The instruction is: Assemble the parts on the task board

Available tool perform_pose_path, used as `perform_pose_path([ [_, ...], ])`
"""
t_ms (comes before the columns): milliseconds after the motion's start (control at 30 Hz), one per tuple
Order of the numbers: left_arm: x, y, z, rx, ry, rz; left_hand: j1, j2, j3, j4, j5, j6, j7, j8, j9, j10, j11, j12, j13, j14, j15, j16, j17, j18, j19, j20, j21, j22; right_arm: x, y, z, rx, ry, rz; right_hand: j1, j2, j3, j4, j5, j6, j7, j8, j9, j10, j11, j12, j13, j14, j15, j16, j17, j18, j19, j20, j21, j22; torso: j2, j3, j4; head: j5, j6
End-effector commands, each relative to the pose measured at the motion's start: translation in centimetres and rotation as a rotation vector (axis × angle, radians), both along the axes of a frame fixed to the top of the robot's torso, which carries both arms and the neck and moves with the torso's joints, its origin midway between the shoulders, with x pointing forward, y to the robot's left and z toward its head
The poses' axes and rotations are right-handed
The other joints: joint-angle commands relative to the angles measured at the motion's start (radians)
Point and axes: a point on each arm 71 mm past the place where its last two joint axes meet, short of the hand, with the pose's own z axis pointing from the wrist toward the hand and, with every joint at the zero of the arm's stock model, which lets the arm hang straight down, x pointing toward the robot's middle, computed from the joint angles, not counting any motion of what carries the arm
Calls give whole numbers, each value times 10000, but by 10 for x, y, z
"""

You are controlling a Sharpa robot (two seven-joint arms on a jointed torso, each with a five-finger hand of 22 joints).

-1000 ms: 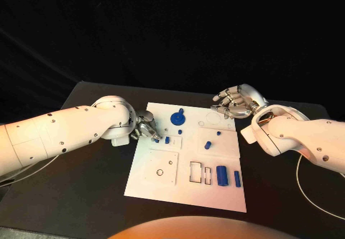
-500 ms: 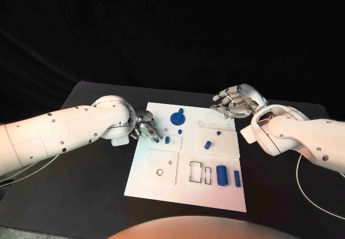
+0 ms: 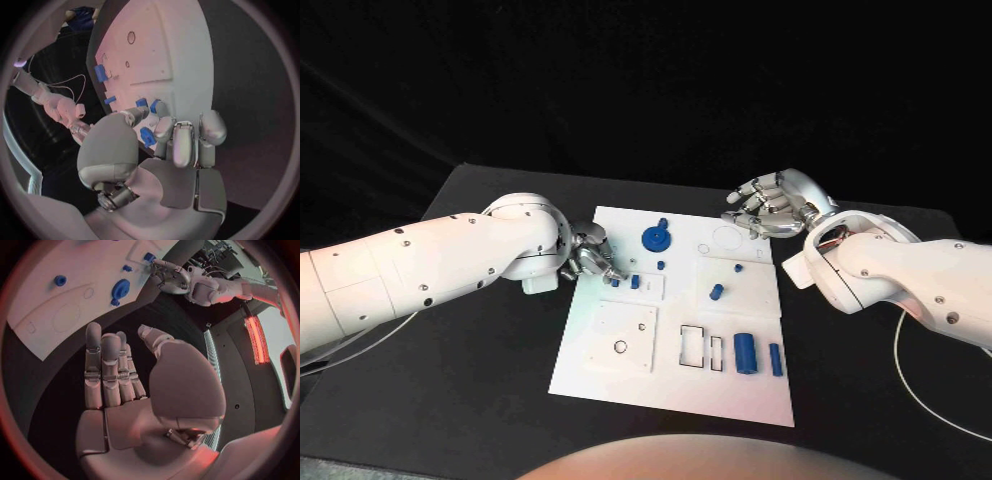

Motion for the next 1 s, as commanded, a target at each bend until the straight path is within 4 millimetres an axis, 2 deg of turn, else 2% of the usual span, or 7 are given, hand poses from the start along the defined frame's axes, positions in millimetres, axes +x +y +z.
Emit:
perform_pose_path([
  [33, 0, 1, 0, -18, -71, 73, -7, -17, -139, 28, -42, 76, -17, -51, 3, 16, -32, 24, 13, 350, -43, 38, 6, -34, 58, -2, -64, 11, -1, 1, 0, -54, -38, 149, -98, 25, -45, -9, 54, -30, 63, -43, -11, 29, 48, -39, -8, -36, 44, -27, -8, 29, 62, 27, -49, -12, 3, -1, 4, -7, 5],
  [400, 1, 5, 6, -424, -398, 380, 7, -28, -334, 152, -39, 86, -17, -61, 7, -9, -32, -16, -48, 350, -46, 38, 7, -29, 51, -4, -74, -6, -1, 1, 0, -53, -40, 148, -115, 24, -96, 18, 56, -50, 71, -54, -18, 11, 57, -46, -24, -64, 53, -81, -49, 28, 53, 34, -69, -22, 5, -3, -2, -13, 22],
  [667, 5, 8, 27, -2625, -1225, 965, 377, -24, -749, 210, 39, -400, 150, -247, 6, -618, 105, -619, -971, 297, 44, -20, -116, 153, -589, 31, -586, -968, 0, 1, 0, -52, -45, 119, -115, 24, -96, 18, 56, -50, 71, -54, -18, 11, 57, -46, -24, -64, 53, -81, -49, 28, 53, 34, -69, -22, -14, 15, 3, -30, 64],
  [733, 6, 6, 32, -3447, -1481, 1060, 689, -30, -994, 229, 72, -1256, 566, -629, -116, -2505, 479, -2436, -3593, -123, 365, -441, -950, 429, -1762, 239, -1595, -2628, 0, 0, 0, -53, -49, 108, -115, 24, -96, 18, 56, -50, 71, -54, -18, 11, 57, -46, -24, -64, 53, -81, -49, 28, 53, 34, -69, -22, -5, 17, 6, -40, 79],
  [767, 6, 5, 35, -3879, -1653, 1086, 909, 4, -1126, 220, 81, -1737, 851, -888, -306, -3220, 748, -2952, -4113, -601, 611, -879, -1836, 608, -2556, 443, -2320, -3737, 0, 0, 0, -55, -51, 102, -115, 24, -96, 18, 56, -50, 71, -54, -18, 11, 57, -46, -24, -64, 53, -81, -49, 28, 53, 34, -69, -22, -2, 15, 6, -48, 96],
  [900, 9, -2, 44, -5012, -2526, 826, 1926, 1, -1071, 185, 103, -2403, 1402, -1540, -1062, -4554, 1300, -4150, -5049, -2860, 1115, -3136, -5728, 699, -3377, 935, -3532, -4697, 1, -1, 0, -64, -56, 82, -119, 30, -112, 28, 58, -55, 73, -56, -20, 7, 60, -46, -29, -71, 56, -92, -54, 28, 50, 37, -76, -26, -7, 6, 7, -77, 138],
  [1000, 8, -16, 48, -5268, -3683, -161, 3331, -143, -592, -307, 90, -2582, 1618, -1978, -1714, -5274, 1540, -5168, -5983, -3614, 1344, -3810, -6479, 735, -3574, 1188, -4200, -5094, 2, -1, -1, -74, -60, 77, -80, 54, -112, 22, 67, -58, 71, -57, -23, 0, 56, -48, -38, -75, 56, -97, -44, 29, 48, 40, -87, -31, -2, 1, 9, -119, 160],
])
